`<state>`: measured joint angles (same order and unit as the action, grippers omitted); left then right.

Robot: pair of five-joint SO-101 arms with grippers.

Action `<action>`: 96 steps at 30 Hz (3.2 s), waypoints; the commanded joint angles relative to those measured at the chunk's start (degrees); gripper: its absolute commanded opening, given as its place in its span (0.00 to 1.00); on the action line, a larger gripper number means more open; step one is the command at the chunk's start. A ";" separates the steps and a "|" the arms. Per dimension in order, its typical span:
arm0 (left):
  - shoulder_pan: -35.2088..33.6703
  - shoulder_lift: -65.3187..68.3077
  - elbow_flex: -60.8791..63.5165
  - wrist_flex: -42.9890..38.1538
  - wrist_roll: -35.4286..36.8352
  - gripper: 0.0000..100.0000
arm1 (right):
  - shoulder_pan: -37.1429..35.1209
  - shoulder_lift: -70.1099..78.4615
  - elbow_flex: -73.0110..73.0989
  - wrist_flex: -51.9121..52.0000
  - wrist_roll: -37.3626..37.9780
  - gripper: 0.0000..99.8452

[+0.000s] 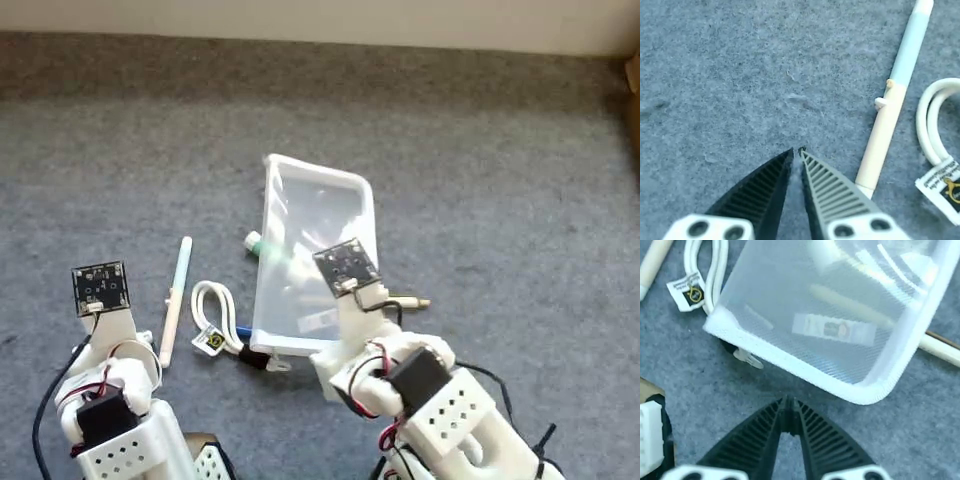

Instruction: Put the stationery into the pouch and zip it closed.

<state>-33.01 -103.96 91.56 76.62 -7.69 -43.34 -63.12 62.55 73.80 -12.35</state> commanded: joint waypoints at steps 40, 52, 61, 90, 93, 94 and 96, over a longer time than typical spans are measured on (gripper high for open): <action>-0.84 -0.66 1.19 -2.29 -0.53 0.04 | 5.76 21.76 0.40 -37.58 -4.48 0.01; -0.84 -0.66 1.19 -2.29 -0.53 0.04 | 2.59 21.23 0.31 -37.14 -4.66 0.01; -0.84 -0.66 1.19 -2.29 -0.53 0.04 | -4.79 21.76 -10.07 -20.97 -17.49 0.11; -0.84 -0.66 1.19 -2.29 -0.53 0.04 | -14.64 47.96 -31.78 -20.44 -44.75 0.21; -0.84 -0.66 1.19 -2.29 -0.53 0.04 | -14.99 49.89 -32.75 -20.53 -48.09 0.21; -0.84 -0.66 1.19 -2.29 -0.53 0.04 | -14.99 50.42 -32.92 -20.53 -48.88 0.21; -0.84 -0.66 1.19 -2.37 -0.53 0.04 | -14.37 51.30 -33.01 -20.79 -49.76 0.21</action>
<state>-33.01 -103.87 93.23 75.30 -7.69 -57.49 -12.22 33.27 54.29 -59.47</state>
